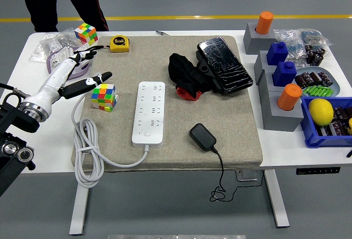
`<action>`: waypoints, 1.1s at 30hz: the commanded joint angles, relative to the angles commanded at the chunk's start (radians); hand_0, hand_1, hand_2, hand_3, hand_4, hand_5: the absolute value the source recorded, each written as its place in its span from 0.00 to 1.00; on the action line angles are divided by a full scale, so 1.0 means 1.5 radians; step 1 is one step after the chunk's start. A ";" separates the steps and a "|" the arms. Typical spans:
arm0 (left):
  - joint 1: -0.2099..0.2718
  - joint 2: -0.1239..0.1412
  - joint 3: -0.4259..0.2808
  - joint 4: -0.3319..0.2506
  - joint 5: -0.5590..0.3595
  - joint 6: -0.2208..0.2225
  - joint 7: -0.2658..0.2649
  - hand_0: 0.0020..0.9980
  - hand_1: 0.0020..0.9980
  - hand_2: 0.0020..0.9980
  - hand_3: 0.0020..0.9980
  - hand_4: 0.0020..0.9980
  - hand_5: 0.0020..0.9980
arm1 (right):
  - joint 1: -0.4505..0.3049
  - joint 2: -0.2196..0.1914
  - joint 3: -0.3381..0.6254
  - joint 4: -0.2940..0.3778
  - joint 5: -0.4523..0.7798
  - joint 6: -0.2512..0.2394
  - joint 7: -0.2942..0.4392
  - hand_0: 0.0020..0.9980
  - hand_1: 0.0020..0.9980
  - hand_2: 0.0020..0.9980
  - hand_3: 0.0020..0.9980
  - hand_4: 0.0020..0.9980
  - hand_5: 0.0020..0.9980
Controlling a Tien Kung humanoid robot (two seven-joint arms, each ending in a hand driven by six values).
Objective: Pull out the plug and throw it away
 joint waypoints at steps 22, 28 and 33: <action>0.027 -0.004 -0.047 -0.001 0.006 -0.016 0.005 0.74 0.82 0.83 0.88 1.00 0.78 | 0.003 -0.001 -0.012 -0.001 0.003 0.001 -0.002 0.62 0.67 0.69 0.62 0.97 0.41; 0.034 -0.004 -0.056 -0.003 0.007 -0.018 0.005 0.74 0.81 0.82 0.89 1.00 0.78 | 0.004 -0.003 -0.020 0.001 0.006 -0.001 -0.003 0.62 0.67 0.69 0.62 0.97 0.41; 0.038 -0.005 -0.058 -0.003 0.008 -0.021 0.007 0.73 0.80 0.82 0.88 1.00 0.78 | 0.003 -0.004 -0.025 -0.001 0.007 0.000 -0.003 0.62 0.67 0.69 0.62 0.97 0.41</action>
